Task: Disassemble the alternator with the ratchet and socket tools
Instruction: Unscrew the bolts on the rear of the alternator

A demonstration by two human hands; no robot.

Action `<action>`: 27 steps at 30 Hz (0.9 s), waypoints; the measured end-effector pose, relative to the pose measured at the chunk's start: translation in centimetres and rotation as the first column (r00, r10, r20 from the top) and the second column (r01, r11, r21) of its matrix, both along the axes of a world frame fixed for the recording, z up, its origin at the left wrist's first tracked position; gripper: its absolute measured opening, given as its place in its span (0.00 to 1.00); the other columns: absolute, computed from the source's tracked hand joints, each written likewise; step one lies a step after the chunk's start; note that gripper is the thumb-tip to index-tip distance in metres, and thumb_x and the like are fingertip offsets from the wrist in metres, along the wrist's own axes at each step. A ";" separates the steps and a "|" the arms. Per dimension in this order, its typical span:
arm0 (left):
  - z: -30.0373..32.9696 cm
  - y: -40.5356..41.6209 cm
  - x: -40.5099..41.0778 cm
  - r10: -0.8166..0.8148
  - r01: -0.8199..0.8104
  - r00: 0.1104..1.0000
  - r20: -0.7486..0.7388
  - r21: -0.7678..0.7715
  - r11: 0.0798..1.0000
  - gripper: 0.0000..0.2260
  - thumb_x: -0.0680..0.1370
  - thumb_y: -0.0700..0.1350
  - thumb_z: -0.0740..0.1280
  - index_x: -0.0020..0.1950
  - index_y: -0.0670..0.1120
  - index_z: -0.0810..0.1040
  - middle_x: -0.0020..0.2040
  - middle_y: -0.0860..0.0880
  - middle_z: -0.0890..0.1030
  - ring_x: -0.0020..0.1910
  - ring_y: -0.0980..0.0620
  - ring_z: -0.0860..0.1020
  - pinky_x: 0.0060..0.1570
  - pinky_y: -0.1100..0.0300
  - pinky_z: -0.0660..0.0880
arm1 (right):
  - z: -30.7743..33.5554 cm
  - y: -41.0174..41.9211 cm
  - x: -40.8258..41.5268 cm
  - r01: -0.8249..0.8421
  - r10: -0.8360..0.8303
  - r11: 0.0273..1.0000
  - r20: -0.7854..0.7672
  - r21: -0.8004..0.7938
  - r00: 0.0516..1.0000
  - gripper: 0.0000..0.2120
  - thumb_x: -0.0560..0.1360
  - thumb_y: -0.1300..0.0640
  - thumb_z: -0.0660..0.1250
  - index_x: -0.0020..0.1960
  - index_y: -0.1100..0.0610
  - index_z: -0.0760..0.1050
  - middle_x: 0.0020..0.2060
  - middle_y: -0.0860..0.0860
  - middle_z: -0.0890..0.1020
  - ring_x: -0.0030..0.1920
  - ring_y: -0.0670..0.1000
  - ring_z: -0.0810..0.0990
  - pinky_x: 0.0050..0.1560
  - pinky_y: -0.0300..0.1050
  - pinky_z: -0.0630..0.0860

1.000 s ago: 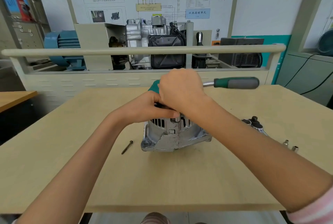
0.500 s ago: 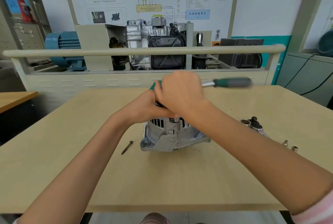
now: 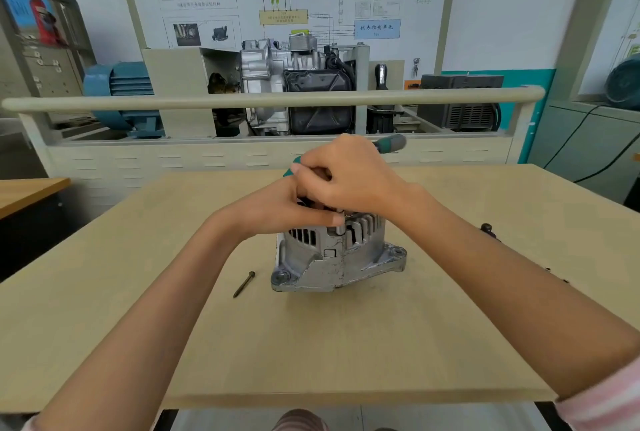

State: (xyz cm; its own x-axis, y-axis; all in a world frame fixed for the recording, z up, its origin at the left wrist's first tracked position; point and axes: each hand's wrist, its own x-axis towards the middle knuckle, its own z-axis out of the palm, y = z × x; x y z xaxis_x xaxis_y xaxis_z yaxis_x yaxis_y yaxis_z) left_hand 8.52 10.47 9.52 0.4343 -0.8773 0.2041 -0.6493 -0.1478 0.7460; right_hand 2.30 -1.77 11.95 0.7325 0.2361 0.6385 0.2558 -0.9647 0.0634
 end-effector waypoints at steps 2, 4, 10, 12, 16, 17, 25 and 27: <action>-0.1 0.1 0.1 -0.007 0.007 1.000 -0.006 -0.015 1.000 0.10 0.73 0.38 0.71 0.54 0.38 0.79 0.49 0.40 0.82 0.49 0.50 0.80 0.51 0.61 0.75 | 0.1 0.1 -0.2 -0.043 0.043 0.997 0.004 0.060 0.999 0.17 0.75 0.50 0.56 0.29 0.54 0.66 0.20 0.46 0.64 0.26 0.49 0.65 0.29 0.45 0.60; -0.4 0.1 0.1 0.008 -0.008 1.000 -0.003 -0.051 0.999 0.07 0.72 0.37 0.72 0.50 0.39 0.81 0.44 0.46 0.84 0.45 0.57 0.80 0.47 0.67 0.76 | -0.1 0.5 -0.4 0.027 -0.027 1.000 0.004 0.012 1.000 0.16 0.77 0.50 0.56 0.31 0.54 0.66 0.22 0.45 0.64 0.28 0.50 0.66 0.30 0.45 0.58; -1.2 -0.4 0.2 0.113 -0.105 0.991 0.077 -0.109 0.989 0.16 0.69 0.36 0.74 0.28 0.56 0.81 0.26 0.59 0.79 0.28 0.65 0.74 0.34 0.71 0.70 | -0.6 2.7 0.2 0.544 -0.541 0.829 0.059 -0.125 0.839 0.17 0.76 0.57 0.57 0.28 0.56 0.60 0.24 0.50 0.62 0.23 0.50 0.59 0.26 0.39 0.52; -1.1 -0.2 0.1 0.118 -0.112 0.991 0.063 -0.093 0.989 0.14 0.69 0.39 0.73 0.29 0.57 0.81 0.29 0.57 0.81 0.30 0.64 0.76 0.35 0.69 0.73 | -0.5 2.8 0.3 0.539 -0.536 0.835 0.057 -0.105 0.842 0.19 0.77 0.56 0.56 0.28 0.56 0.59 0.24 0.50 0.62 0.23 0.50 0.59 0.26 0.39 0.52; -0.8 0.1 0.1 0.047 -0.045 0.998 0.032 -0.053 0.998 0.04 0.72 0.43 0.73 0.39 0.52 0.83 0.34 0.52 0.82 0.33 0.60 0.76 0.36 0.68 0.72 | -0.6 1.8 0.2 0.469 -0.458 0.882 0.161 -0.041 0.874 0.23 0.79 0.48 0.53 0.27 0.55 0.60 0.23 0.48 0.61 0.23 0.49 0.60 0.26 0.40 0.51; -0.7 0.1 0.1 0.032 -0.030 0.999 0.037 -0.035 0.999 0.01 0.73 0.44 0.72 0.42 0.49 0.83 0.36 0.49 0.82 0.35 0.57 0.77 0.39 0.66 0.73 | -0.7 1.4 0.2 0.407 -0.396 0.913 0.170 -0.033 0.902 0.23 0.78 0.47 0.53 0.27 0.55 0.62 0.23 0.47 0.62 0.24 0.50 0.62 0.26 0.41 0.51; -0.4 0.2 0.3 -0.069 0.070 0.997 0.023 -0.013 0.997 0.01 0.75 0.40 0.69 0.44 0.45 0.81 0.37 0.57 0.81 0.40 0.61 0.78 0.42 0.70 0.72 | -0.3 0.0 -0.3 -0.142 0.138 0.965 0.035 0.221 0.990 0.19 0.75 0.52 0.57 0.27 0.55 0.64 0.19 0.46 0.62 0.23 0.46 0.63 0.29 0.46 0.61; -0.7 0.1 0.6 -0.032 0.032 0.999 0.016 -0.039 0.999 0.03 0.73 0.40 0.71 0.46 0.43 0.82 0.40 0.53 0.83 0.43 0.57 0.80 0.46 0.66 0.75 | -0.3 0.3 -0.6 -0.105 0.099 0.980 0.045 0.172 0.994 0.19 0.76 0.53 0.58 0.28 0.54 0.64 0.20 0.45 0.63 0.23 0.45 0.63 0.29 0.45 0.61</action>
State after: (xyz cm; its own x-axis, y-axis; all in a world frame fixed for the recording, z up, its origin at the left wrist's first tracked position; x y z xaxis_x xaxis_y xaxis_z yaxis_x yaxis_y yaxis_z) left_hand 9.09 10.56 8.84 0.4025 -0.8820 0.2449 -0.6647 -0.0977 0.7407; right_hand 1.72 -1.44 11.60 0.6858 0.1916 0.7021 0.3537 -0.9309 -0.0915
